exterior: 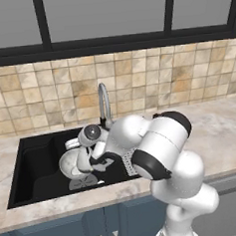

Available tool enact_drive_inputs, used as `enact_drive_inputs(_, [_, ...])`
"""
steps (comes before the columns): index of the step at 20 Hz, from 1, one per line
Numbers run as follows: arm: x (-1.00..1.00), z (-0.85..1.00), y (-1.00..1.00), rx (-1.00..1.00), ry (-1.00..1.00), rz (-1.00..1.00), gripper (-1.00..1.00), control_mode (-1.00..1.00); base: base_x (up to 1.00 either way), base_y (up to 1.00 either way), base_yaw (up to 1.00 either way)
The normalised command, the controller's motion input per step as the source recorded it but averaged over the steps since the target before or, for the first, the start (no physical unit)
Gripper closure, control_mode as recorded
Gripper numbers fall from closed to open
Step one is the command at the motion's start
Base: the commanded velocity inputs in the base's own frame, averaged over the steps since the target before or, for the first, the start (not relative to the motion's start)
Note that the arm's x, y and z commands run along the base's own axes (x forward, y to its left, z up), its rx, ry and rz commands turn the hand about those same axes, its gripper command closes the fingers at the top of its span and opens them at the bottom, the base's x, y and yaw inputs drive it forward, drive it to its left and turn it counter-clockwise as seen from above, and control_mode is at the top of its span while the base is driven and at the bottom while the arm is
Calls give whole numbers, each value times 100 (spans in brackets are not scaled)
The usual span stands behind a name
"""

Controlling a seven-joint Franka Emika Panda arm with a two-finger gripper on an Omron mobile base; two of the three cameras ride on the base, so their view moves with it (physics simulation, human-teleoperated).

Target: Pick the kettle and bowl and place them in the sink. Then turn on the water.

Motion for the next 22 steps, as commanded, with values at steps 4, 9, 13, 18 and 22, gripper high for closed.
enact_drive_inputs(4, [7,-19,8,0,0,0,100,-100,0,0,0])
enact_drive_inputs(9, [7,-18,6,0,0,0,100,-100,0,0,0])
enact_drive_inputs(13, [7,-20,5,0,0,0,100,-100,0,0,0])
enact_drive_inputs(18, [7,-12,1,0,0,0,100,-100,0,0,0])
enact_drive_inputs(22, [10,-12,1,0,0,0,100,-100,0,0,0])
